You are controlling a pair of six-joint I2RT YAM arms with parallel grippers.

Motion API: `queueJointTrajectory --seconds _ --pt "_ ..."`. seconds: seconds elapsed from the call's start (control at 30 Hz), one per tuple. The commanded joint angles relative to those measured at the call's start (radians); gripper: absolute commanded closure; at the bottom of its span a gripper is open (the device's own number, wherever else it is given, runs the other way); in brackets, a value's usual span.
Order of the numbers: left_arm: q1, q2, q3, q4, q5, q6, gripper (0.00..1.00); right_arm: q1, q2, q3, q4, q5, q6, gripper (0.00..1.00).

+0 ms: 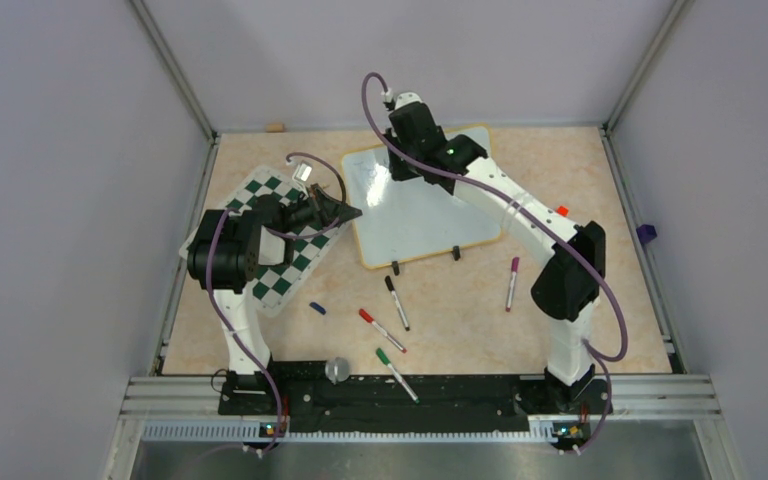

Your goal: Write a sentence on the whiteboard

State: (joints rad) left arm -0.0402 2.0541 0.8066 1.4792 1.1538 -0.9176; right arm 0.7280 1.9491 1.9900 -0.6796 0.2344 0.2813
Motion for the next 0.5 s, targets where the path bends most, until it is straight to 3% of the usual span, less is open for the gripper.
queueJointTrajectory --seconds 0.0,0.47 --pt "0.004 -0.031 -0.003 0.141 0.010 0.071 1.00 -0.019 -0.032 -0.024 0.004 0.010 0.008 1.00" --pt "0.004 -0.027 0.000 0.141 0.010 0.069 1.00 -0.018 -0.071 -0.084 0.002 0.019 0.017 1.00"
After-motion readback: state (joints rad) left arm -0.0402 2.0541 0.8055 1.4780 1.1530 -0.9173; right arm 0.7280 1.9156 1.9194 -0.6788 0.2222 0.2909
